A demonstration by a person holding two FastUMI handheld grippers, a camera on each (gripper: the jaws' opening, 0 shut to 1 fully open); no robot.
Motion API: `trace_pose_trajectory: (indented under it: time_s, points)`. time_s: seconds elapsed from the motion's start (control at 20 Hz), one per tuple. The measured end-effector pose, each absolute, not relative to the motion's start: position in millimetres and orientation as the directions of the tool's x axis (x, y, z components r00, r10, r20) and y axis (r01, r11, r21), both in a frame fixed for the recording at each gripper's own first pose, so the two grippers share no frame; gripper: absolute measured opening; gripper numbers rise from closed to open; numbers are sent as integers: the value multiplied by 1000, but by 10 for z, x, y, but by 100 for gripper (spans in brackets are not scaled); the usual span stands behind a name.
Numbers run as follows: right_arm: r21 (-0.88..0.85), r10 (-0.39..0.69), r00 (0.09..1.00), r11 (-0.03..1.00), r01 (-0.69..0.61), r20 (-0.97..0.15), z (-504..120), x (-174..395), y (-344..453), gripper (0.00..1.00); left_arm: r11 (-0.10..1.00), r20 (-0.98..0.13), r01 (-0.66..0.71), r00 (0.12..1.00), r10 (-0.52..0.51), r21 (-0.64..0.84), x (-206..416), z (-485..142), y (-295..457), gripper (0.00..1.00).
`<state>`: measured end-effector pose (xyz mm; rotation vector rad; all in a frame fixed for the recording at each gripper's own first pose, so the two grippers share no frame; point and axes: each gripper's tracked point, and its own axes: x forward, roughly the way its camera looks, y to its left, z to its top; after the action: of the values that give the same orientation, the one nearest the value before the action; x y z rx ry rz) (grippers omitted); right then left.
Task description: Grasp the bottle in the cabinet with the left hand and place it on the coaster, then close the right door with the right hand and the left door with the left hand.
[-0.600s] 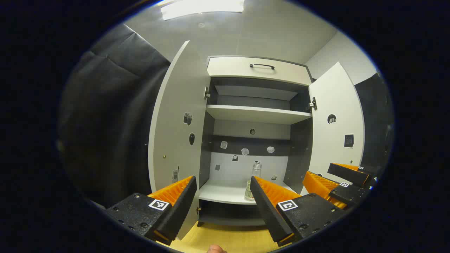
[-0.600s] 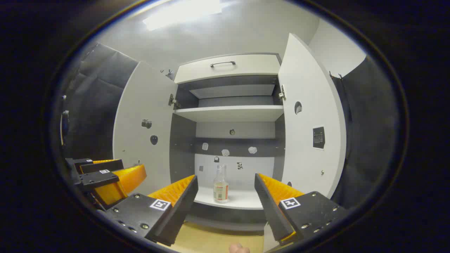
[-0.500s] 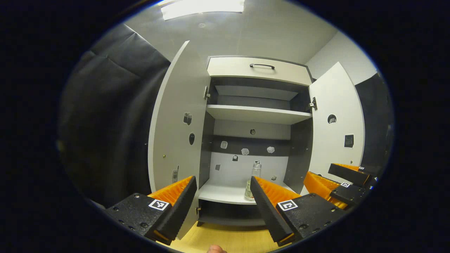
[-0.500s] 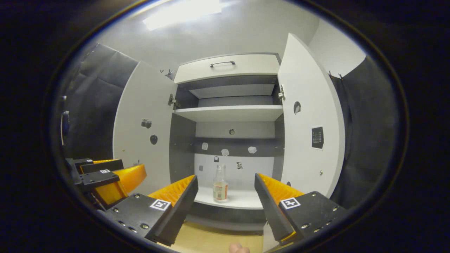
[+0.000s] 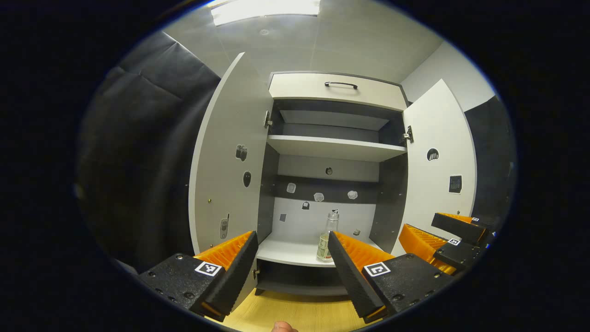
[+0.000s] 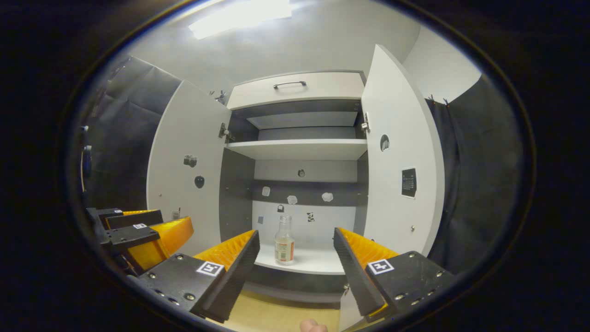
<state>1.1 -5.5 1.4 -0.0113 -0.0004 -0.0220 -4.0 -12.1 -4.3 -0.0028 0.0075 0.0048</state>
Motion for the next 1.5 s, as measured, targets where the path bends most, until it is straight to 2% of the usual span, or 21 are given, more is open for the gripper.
trace_pose_trajectory:
  time_s: [1.5]
  points:
    - [-12, -42, 999, 999, 42, 20, 17, -27, -84, 97, 1000, -17, -24, 1000, 25, 8, -154, -44, -156, 96]
